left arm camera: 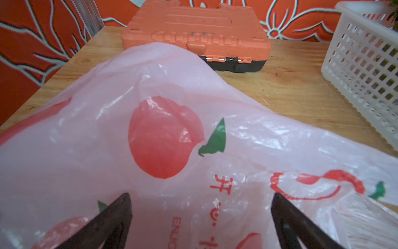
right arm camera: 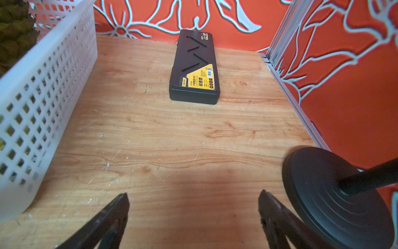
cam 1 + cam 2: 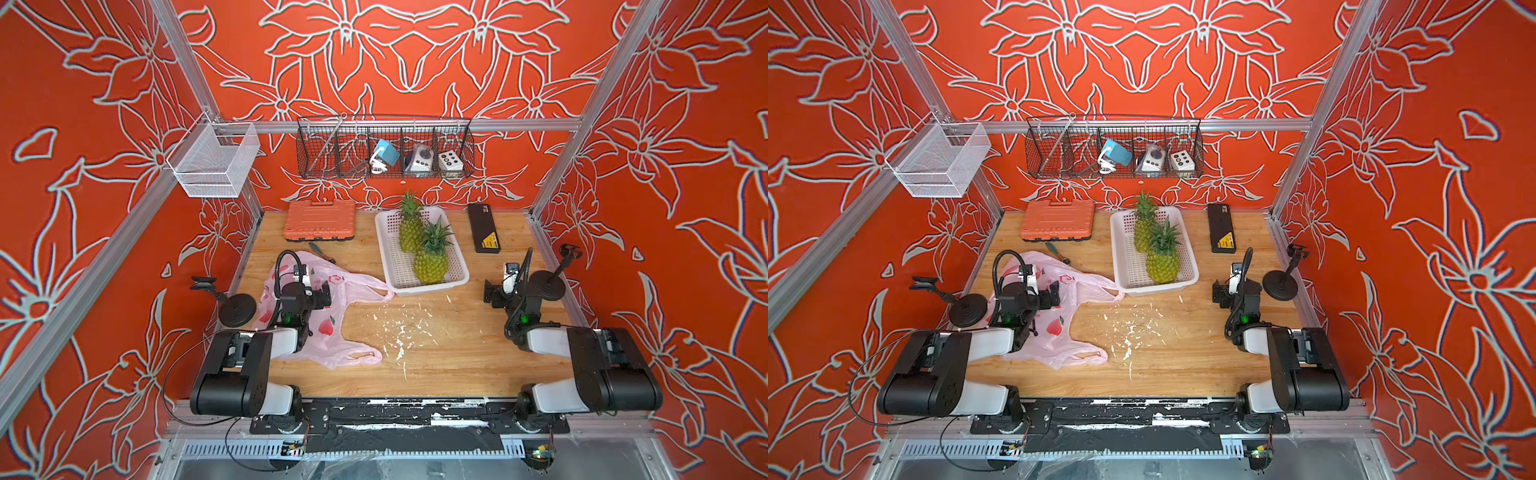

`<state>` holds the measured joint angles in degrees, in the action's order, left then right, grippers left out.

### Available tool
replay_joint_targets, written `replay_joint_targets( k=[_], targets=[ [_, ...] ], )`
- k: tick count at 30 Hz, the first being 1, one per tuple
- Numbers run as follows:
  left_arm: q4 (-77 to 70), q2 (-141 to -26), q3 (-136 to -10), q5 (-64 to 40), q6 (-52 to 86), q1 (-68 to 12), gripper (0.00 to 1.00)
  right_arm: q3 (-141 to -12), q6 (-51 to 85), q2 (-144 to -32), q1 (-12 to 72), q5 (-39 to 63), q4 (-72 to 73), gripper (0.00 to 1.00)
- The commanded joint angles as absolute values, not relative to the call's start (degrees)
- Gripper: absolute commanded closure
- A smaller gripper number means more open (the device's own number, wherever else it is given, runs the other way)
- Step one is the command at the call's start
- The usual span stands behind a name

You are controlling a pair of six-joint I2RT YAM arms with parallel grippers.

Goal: Place the pineapple into a plastic bag & tie a knot
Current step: Pick up the plastic bag at the center of the board.

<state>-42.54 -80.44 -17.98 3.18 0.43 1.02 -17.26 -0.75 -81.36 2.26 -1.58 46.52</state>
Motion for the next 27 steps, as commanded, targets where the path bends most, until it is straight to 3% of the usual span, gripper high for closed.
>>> replay_joint_targets(
  k=[1,25,27],
  targets=[
    [-43.8,-80.9,-18.3,4.5,0.2,0.2,0.01,-18.5,-1.4,-81.6,1.8,-1.8,47.1,0.02],
    [-44.1,-80.6,-18.2,3.6,0.6,0.9,0.01,-18.6,-0.6,-81.6,0.7,-0.4,47.0,0.02],
    [-35.3,-76.9,-21.5,6.3,1.1,0.5,0.01,-18.2,1.0,-80.0,0.6,-4.4,46.8,0.02]
  ],
)
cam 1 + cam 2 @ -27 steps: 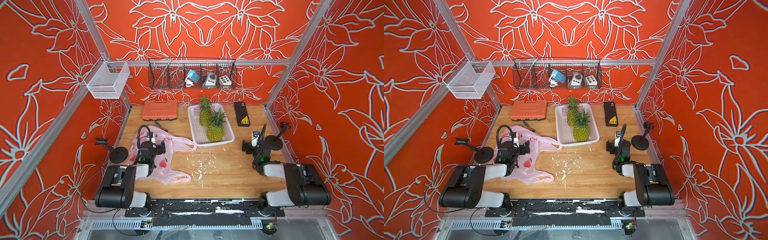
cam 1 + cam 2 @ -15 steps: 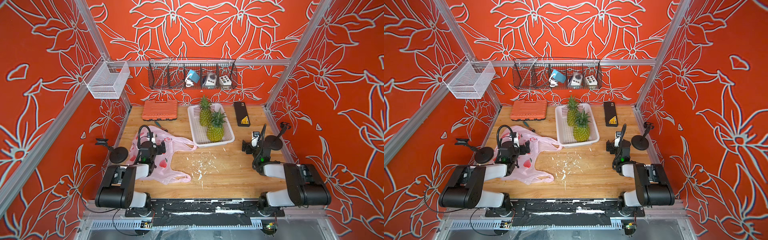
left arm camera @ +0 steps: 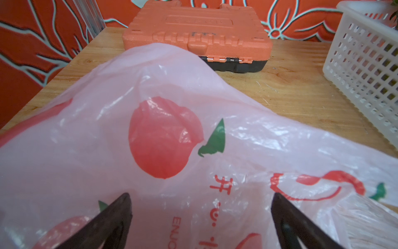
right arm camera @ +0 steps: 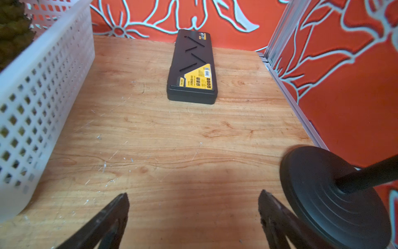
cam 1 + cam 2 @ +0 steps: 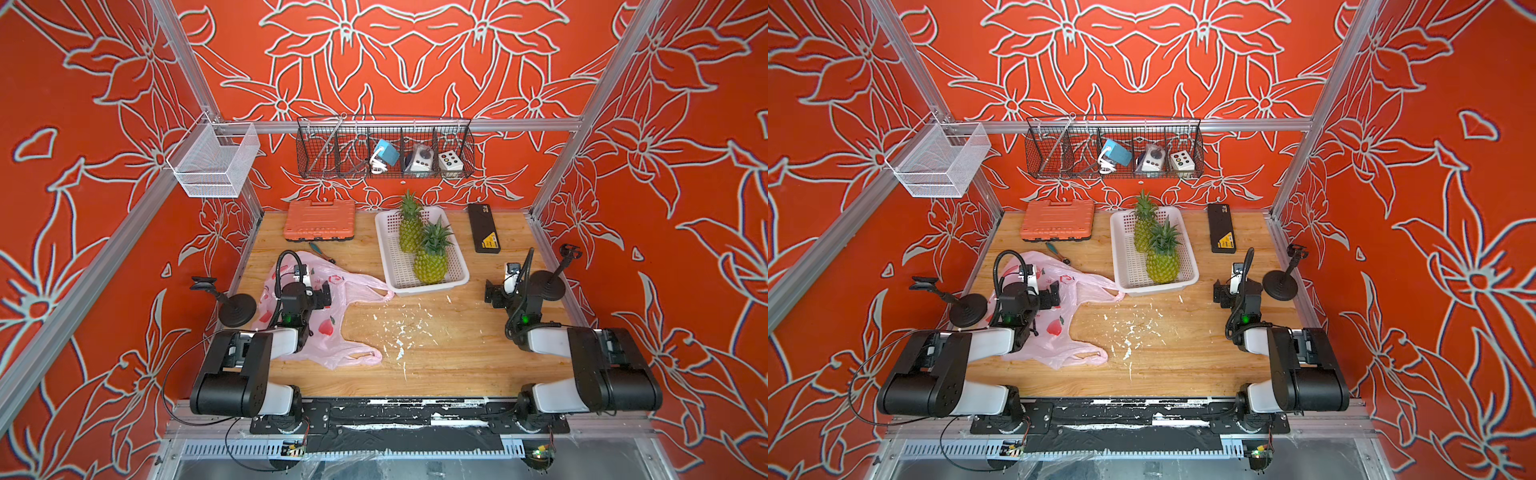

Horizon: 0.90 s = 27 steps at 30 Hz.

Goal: Place the pineapple into a plastic bag & tie a knot
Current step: Pick up the plastic bag at the center of the board.

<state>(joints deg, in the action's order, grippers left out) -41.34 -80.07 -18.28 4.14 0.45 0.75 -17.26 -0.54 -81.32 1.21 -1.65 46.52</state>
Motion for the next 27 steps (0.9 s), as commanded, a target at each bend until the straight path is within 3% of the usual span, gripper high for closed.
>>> replay_joint_targets(
  k=[1,3,5,7,8,10,12,19,23,27],
  targets=[
    [-25.6,-75.7,-25.6,10.0,2.6,-0.6,0.01,-18.5,2.0,-77.6,0.6,-7.2,43.7,0.02],
    [-4.8,-76.9,-36.8,13.9,7.3,-1.5,0.01,-20.8,3.6,-70.0,0.6,-11.3,33.6,0.02],
    [6.6,-79.3,-44.2,15.6,10.1,-1.6,0.01,-23.8,8.6,-63.7,0.6,-14.1,23.9,0.02],
    [14.0,-79.1,-48.9,14.2,13.2,-1.5,0.02,-25.9,27.7,-58.7,0.6,-22.9,13.4,0.02],
    [17.0,-77.9,-50.5,11.2,15.1,-1.4,0.08,-25.9,32.5,-56.7,0.4,-22.3,10.8,0.02],
    [21.6,-74.6,-52.8,3.4,17.6,-1.4,0.26,-26.7,29.4,-52.7,0.4,-13.7,8.3,0.13],
    [28.3,-70.5,-55.2,-1.9,19.8,-1.5,0.32,-29.5,29.5,-49.2,0.4,-7.3,1.4,0.23],
    [51.0,-57.5,-57.5,-14.1,22.3,-4.3,0.57,-38.7,28.1,-45.4,0.4,13.8,-17.5,0.25],
    [55.2,-51.6,-53.5,-11.6,29.9,-9.5,0.57,-39.8,29.7,-45.7,1.0,19.3,-21.7,0.25],
    [58.6,-59.3,-58.0,-4.9,29.4,-15.5,0.5,-38.6,31.9,-45.8,1.8,22.3,-21.4,0.22]
  ],
)
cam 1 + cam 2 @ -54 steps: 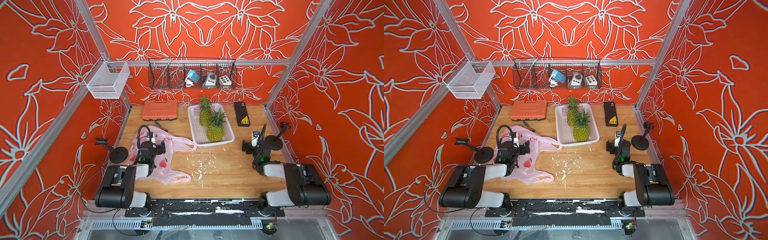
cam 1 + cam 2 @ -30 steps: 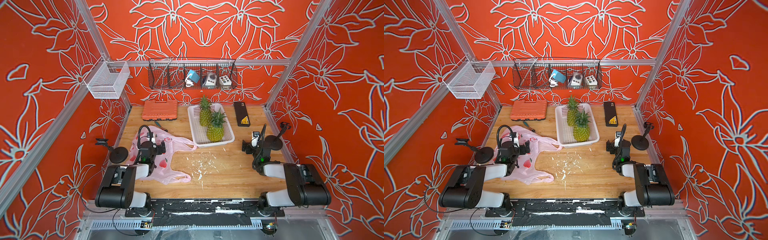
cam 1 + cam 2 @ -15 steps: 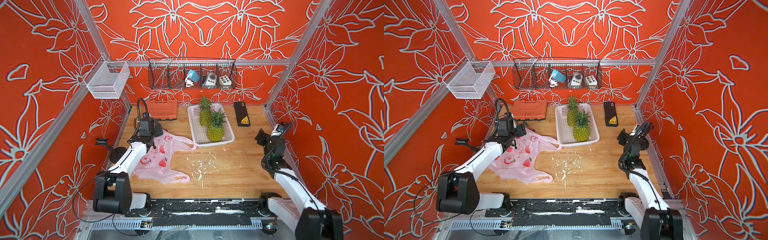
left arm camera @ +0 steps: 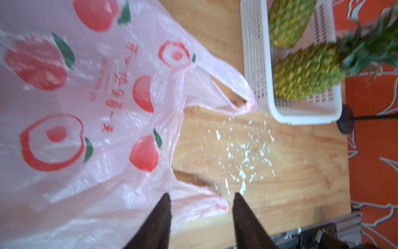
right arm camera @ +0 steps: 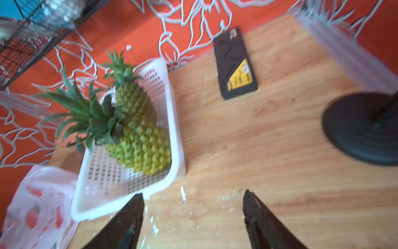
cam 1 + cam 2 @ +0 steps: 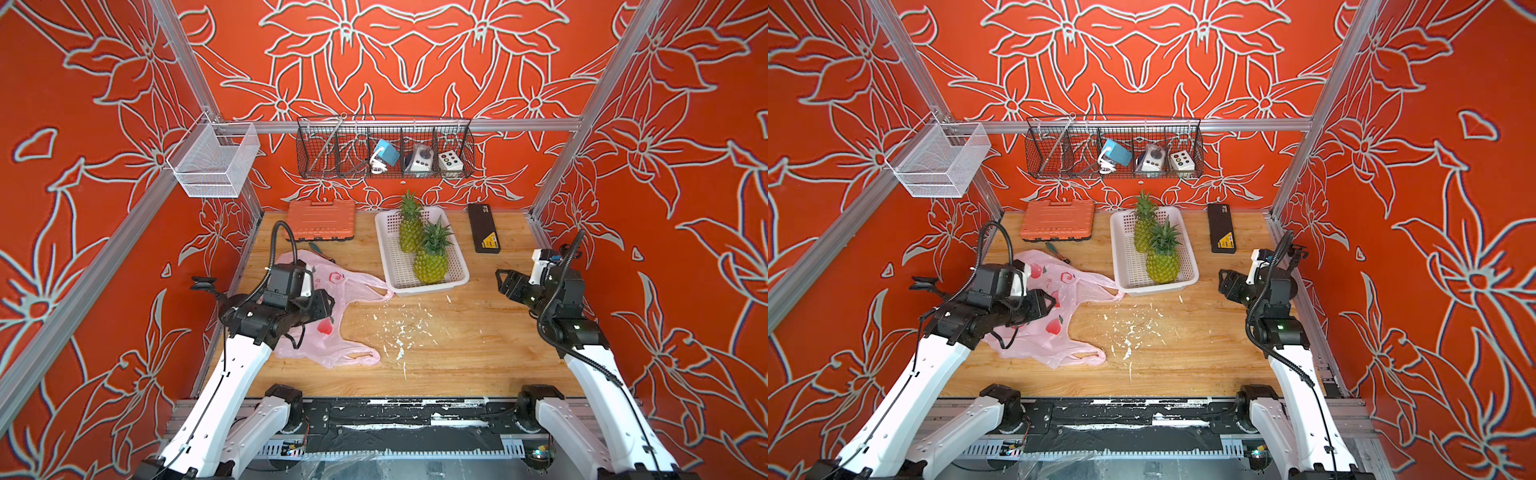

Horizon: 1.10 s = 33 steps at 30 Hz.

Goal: Place the pineapple into a plastic bag & tie a knot
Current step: Pick up the plastic bag at the center of the board.

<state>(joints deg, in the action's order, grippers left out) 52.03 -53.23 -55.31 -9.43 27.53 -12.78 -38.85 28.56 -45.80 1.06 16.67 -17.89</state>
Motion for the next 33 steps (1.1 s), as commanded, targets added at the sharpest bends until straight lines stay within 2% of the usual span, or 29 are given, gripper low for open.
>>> replay_joint_targets(
  k=[1,5,8,14,20,27,32,33],
  targets=[
    [60.4,-62.8,-59.9,-2.8,27.7,-16.5,0.5,-38.4,32.2,-45.8,2.1,22.9,-21.0,0.21],
    [62.5,-75.4,-62.4,-1.4,24.2,-18.2,0.45,-38.1,32.3,-46.3,3.2,24.1,-19.9,0.18],
    [59.3,-80.6,-61.2,2.0,23.2,-20.9,0.39,-38.1,32.0,-46.8,3.5,24.5,-19.9,0.16],
    [56.2,-89.6,-62.6,8.4,21.6,-25.2,0.36,-37.3,32.1,-47.5,3.7,26.4,-19.1,0.13],
    [53.6,-96.6,-63.9,13.2,19.7,-25.7,0.36,-36.9,32.1,-48.6,3.8,26.9,-18.8,0.12],
    [52.6,-101.1,-65.2,18.5,18.1,-25.8,0.44,-36.8,32.7,-48.5,3.8,27.1,-18.0,0.12],
    [53.0,-101.8,-66.5,19.0,17.6,-25.8,0.63,-36.8,32.4,-48.5,3.8,26.7,-17.9,0.13],
    [53.3,-101.5,-66.9,18.8,17.6,-25.8,0.7,-36.8,32.4,-48.5,3.8,26.7,-17.9,0.14]
  ],
)
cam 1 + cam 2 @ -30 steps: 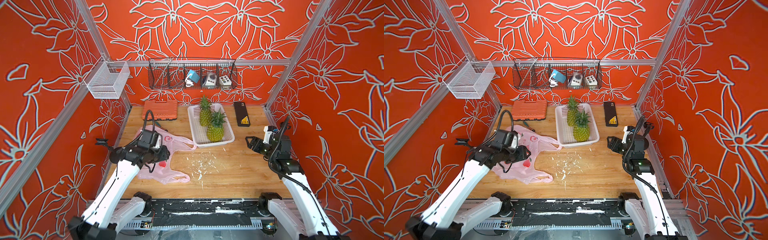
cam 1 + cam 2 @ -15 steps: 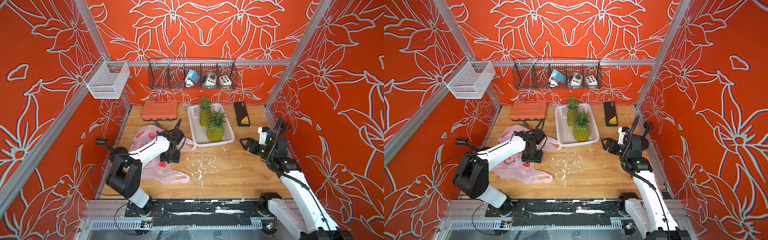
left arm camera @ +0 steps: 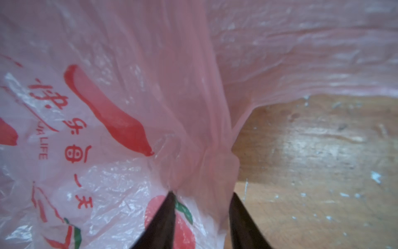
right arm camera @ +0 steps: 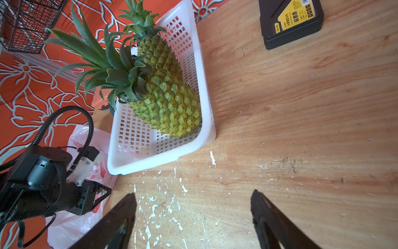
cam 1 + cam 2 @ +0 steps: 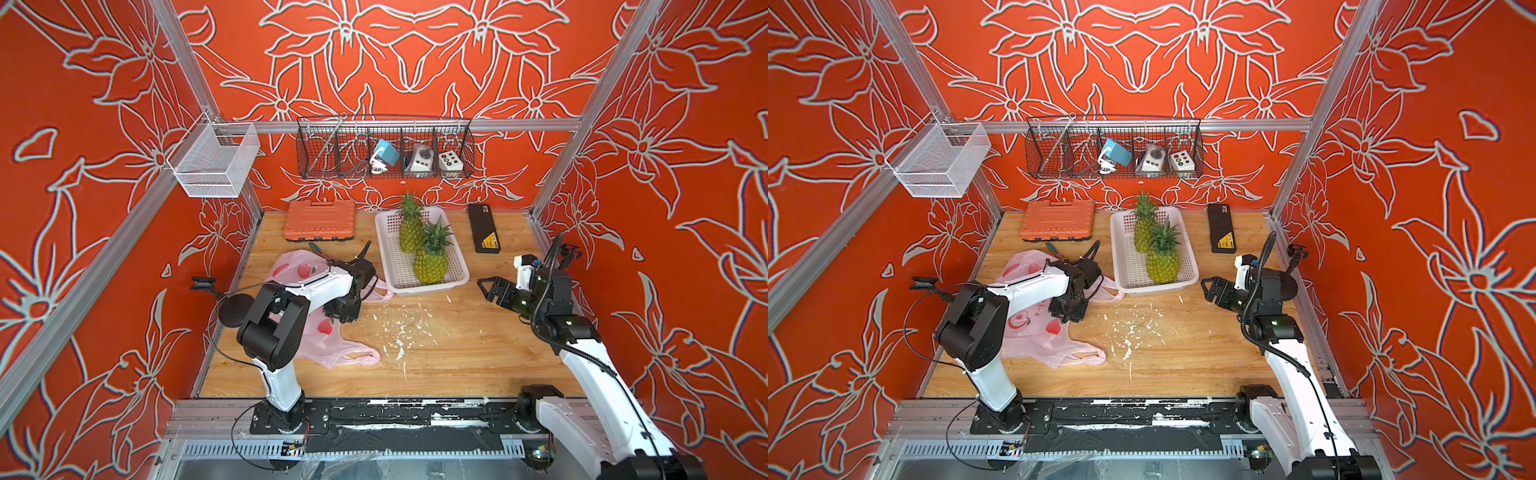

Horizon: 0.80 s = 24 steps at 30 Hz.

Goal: Place the pineapple into a plastic bag & tie a knot
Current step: Pick up the plastic bag at the center of the board.

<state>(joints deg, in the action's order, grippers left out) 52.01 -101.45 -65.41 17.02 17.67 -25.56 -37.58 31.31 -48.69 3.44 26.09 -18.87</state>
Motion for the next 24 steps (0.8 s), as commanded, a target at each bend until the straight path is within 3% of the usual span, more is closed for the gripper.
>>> replay_joint_targets(
  k=[1,5,13,19,24],
  targets=[
    [53.4,-101.1,-67.1,18.4,17.4,-25.7,0.77,-36.9,32.2,-48.5,3.8,26.8,-18.1,0.15],
    [54.8,-100.6,-68.1,18.2,16.2,-25.7,1.0,-36.9,32.0,-48.3,3.8,26.9,-18.3,0.17],
    [60.3,-93.0,-72.9,11.9,14.0,-23.3,1.0,-40.7,27.7,-50.4,6.8,26.0,-21.9,0.17],
    [71.6,-85.9,-88.0,2.4,12.2,-19.3,1.0,-48.8,21.2,-58.2,18.1,17.5,-28.3,0.12],
    [80.1,-85.0,-99.9,-6.7,11.2,-16.3,1.0,-53.7,20.3,-62.8,21.2,14.4,-27.7,0.03]
  ],
)
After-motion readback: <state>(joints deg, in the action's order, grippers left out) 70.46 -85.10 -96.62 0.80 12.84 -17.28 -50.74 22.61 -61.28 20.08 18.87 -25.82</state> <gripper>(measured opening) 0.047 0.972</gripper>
